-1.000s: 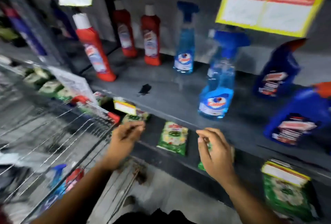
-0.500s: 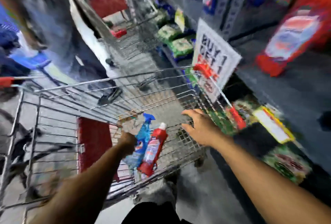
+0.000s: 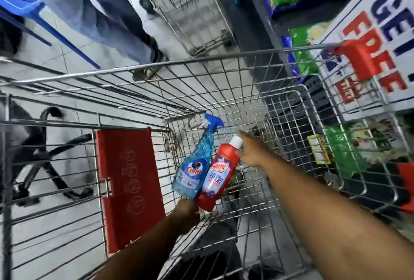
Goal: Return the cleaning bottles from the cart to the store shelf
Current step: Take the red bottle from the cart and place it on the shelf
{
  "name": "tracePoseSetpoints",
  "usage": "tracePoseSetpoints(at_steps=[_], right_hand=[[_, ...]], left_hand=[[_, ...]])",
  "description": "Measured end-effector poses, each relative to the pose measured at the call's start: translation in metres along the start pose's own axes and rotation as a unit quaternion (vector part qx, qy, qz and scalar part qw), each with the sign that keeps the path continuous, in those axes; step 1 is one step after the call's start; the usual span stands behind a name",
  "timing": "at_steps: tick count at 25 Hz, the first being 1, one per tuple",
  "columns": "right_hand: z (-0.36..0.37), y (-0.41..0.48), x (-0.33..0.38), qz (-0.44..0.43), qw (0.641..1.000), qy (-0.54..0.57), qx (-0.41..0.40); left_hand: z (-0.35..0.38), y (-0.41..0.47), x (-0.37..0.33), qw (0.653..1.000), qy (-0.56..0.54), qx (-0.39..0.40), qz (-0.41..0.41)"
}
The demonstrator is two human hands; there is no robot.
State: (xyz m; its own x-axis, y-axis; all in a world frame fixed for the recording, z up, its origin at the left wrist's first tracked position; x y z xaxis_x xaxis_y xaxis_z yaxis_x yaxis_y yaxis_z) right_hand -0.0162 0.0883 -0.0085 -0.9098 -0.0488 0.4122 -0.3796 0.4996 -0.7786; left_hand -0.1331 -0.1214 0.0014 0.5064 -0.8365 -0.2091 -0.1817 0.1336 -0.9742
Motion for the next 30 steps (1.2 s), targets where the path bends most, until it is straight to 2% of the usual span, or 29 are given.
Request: tracePoseSetpoints(at_steps=[2, 5, 8, 11, 13, 17, 19, 21, 25, 28, 30], right_hand=[[0.009, 0.023, 0.001, 0.008, 0.999, 0.033, -0.005], [0.022, 0.043, 0.002, 0.038, 0.999, 0.02, -0.014], [0.024, 0.046, 0.002, 0.046, 0.998, 0.025, -0.031], [0.003, 0.027, 0.005, 0.025, 0.997, 0.05, -0.044], [-0.024, 0.003, 0.012, -0.004, 0.996, 0.059, -0.064], [-0.079, -0.057, 0.023, -0.049, 0.979, 0.112, -0.163], [-0.109, -0.101, 0.029, -0.081, 0.957, 0.163, -0.224], [-0.135, -0.155, 0.03, -0.109, 0.927, 0.22, -0.283], [-0.161, -0.25, 0.014, -0.155, 0.854, 0.309, -0.388], [-0.171, -0.329, -0.007, -0.176, 0.805, 0.342, -0.452], [-0.176, -0.377, -0.027, -0.163, 0.775, 0.355, -0.497]], left_hand=[[-0.002, 0.017, 0.016, 1.0, -0.025, 0.009, -0.009], [0.001, 0.034, 0.022, 0.992, -0.122, -0.001, -0.042], [0.005, 0.029, 0.022, 0.984, -0.169, 0.021, -0.053], [0.015, 0.02, 0.028, 0.981, -0.173, 0.049, -0.077], [0.022, 0.006, 0.022, 0.98, -0.171, 0.076, -0.065], [0.038, -0.032, -0.013, 0.972, -0.148, 0.176, 0.042], [0.037, -0.062, -0.032, 0.978, -0.048, 0.178, 0.098], [0.031, -0.096, -0.047, 0.97, 0.021, 0.178, 0.167], [0.033, -0.162, -0.07, 0.914, 0.12, 0.215, 0.324], [0.052, -0.215, -0.074, 0.851, 0.198, 0.249, 0.418], [0.077, -0.243, -0.072, 0.809, 0.253, 0.279, 0.45]])
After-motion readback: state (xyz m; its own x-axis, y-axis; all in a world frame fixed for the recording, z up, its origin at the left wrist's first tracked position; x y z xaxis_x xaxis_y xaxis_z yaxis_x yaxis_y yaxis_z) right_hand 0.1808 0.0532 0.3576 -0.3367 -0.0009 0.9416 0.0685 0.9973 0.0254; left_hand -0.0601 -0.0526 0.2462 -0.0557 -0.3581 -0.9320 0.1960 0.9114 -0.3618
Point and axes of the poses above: each hand's wrist, its own y-axis towards the middle knuckle, its own z-axis out of the palm, x = y × z, the point moved 1 cm from there along y, towards the middle knuckle, and after that the axes turned 1 degree about x, right-handed, at the moved point
